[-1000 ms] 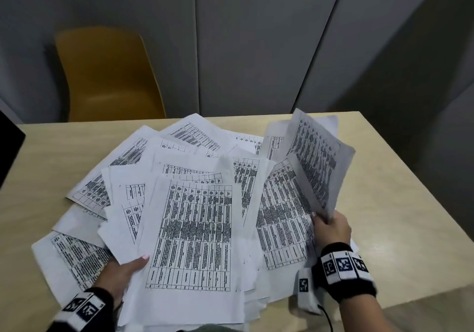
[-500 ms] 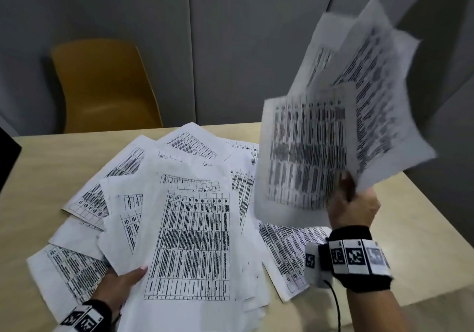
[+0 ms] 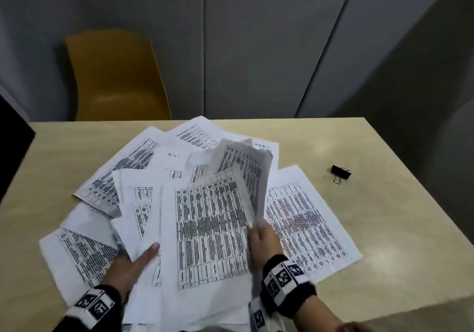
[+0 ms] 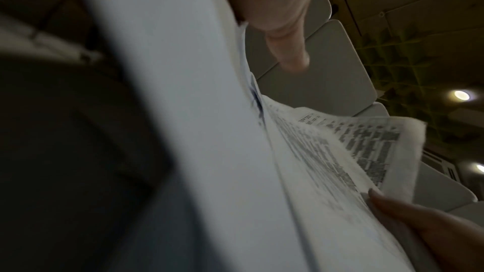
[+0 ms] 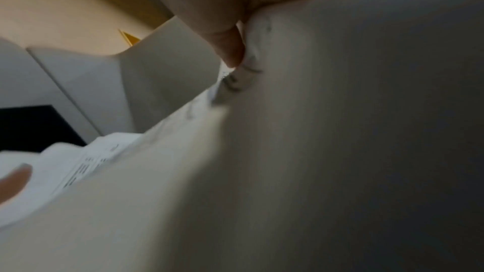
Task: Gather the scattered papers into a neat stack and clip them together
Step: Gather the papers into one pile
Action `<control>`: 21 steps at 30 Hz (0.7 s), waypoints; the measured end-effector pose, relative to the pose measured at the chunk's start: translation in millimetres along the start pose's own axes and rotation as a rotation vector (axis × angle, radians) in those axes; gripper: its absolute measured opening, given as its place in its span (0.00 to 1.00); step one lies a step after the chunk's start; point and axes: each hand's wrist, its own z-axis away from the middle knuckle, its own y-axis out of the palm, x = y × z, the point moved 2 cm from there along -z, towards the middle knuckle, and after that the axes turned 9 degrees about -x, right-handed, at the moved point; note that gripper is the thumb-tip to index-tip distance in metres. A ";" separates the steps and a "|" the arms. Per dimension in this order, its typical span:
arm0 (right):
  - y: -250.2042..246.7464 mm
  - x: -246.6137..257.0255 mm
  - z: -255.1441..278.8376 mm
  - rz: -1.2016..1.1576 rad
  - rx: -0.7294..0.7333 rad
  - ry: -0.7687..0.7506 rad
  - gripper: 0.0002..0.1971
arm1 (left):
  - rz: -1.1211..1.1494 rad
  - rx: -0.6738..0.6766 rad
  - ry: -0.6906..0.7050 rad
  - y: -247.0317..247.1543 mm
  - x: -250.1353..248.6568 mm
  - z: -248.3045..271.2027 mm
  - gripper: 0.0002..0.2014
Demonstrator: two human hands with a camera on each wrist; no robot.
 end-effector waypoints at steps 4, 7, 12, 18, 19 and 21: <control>-4.7 0.7 0.6 0.009 -0.083 -0.039 0.15 | -0.034 0.023 0.033 0.1 -1.2 4.4 0.20; -22.6 -1.6 -11.3 0.036 -0.212 -0.014 0.15 | -0.023 -0.008 0.042 1.0 -0.4 1.8 0.19; -18.1 -7.5 -5.4 0.039 0.078 0.064 0.14 | -0.014 0.047 0.020 -0.4 1.3 0.0 0.17; -31.9 -19.5 -25.9 0.054 -0.087 0.040 0.06 | 0.031 0.052 0.040 0.2 3.8 -0.5 0.23; -45.6 -25.8 -39.2 0.098 -0.193 0.048 0.07 | 0.046 0.051 0.033 0.0 4.3 -0.8 0.24; -75.9 -39.9 -62.4 0.266 -0.354 0.114 0.17 | 0.080 0.049 0.013 -0.1 4.4 -0.9 0.24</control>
